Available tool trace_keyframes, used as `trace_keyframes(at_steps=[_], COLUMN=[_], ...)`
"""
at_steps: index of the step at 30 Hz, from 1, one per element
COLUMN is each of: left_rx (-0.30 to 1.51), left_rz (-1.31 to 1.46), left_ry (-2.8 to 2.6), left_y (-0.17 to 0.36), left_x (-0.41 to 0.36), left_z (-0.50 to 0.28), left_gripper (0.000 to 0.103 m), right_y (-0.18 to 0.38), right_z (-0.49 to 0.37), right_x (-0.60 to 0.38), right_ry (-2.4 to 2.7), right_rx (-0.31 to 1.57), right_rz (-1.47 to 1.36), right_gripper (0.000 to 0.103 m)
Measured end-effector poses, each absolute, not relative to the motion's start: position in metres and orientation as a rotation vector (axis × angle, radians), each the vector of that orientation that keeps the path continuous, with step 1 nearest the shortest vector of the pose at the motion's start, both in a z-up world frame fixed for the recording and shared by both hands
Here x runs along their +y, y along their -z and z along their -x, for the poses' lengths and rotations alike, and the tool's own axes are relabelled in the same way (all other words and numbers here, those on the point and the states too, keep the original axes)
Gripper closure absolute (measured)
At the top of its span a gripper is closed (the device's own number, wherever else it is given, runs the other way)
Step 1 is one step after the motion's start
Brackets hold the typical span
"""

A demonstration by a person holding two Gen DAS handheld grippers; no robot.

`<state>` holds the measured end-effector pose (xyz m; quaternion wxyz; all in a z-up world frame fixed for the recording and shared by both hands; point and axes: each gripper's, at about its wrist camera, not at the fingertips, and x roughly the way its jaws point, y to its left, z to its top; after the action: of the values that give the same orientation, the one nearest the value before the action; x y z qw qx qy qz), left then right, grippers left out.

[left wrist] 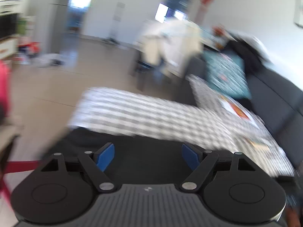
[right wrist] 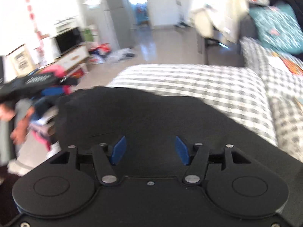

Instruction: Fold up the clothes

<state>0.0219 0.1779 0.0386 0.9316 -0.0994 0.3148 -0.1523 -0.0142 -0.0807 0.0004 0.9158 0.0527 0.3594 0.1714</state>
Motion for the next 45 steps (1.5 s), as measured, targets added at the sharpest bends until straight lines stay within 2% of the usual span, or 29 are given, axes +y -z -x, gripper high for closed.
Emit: trace_keyframes(at_steps=[5,11,16,20,21,23,28,36,37,41,43,45], left_rx=[0.696,0.796,0.805,0.904,0.921,0.931,0.932,0.986,1.001,1.084,1.111,1.095], left_rz=[0.088,0.065,-0.008,0.156,0.226,0.32,0.453,0.644,0.636,0.6,0.666,0.658], left_ry=[0.63,0.935,1.073,1.082,1.07,1.036,0.962,0.86,0.837,0.722,0.715,0.737], left_y=[-0.006,0.045,0.055,0.047,0.043,0.041,0.039,0.039,0.041,0.064,0.079,0.081], left_x=[0.127,0.125,0.135,0.144,0.149,0.15,0.146,0.131,0.125,0.118,0.127,0.135], left_z=[-0.029,-0.009,0.014,-0.007,-0.014,-0.027,-0.046,-0.075,-0.079,-0.088,-0.09,-0.089], left_gripper=[0.03,0.031,0.03,0.029,0.029,0.027,0.026,0.027,0.029,0.074,0.085,0.087], right_y=[0.011,0.016,0.029,0.042,0.045,0.045,0.03,0.015,0.015,0.02,0.023,0.026], right_z=[-0.013,-0.042,-0.068,-0.085,-0.088,-0.089,-0.069,-0.019,-0.014,0.002,0.0,-0.009], right_x=[-0.117,-0.133,-0.138,-0.143,-0.144,-0.144,-0.143,-0.126,-0.122,-0.106,-0.111,-0.125], right_ry=[-0.31,-0.374,-0.411,-0.458,-0.475,-0.52,-0.665,-0.9,-0.917,-0.949,-0.941,-0.919], right_rx=[0.764,0.741,0.749,0.772,0.777,0.78,0.761,0.737,0.74,0.766,0.786,0.817], right_rz=[-0.142,-0.148,-0.155,-0.194,-0.209,-0.219,-0.167,-0.006,0.019,0.086,0.054,-0.059], right_gripper=[0.042,0.041,0.04,0.039,0.04,0.052,0.066,0.067,0.065,0.057,0.056,0.056])
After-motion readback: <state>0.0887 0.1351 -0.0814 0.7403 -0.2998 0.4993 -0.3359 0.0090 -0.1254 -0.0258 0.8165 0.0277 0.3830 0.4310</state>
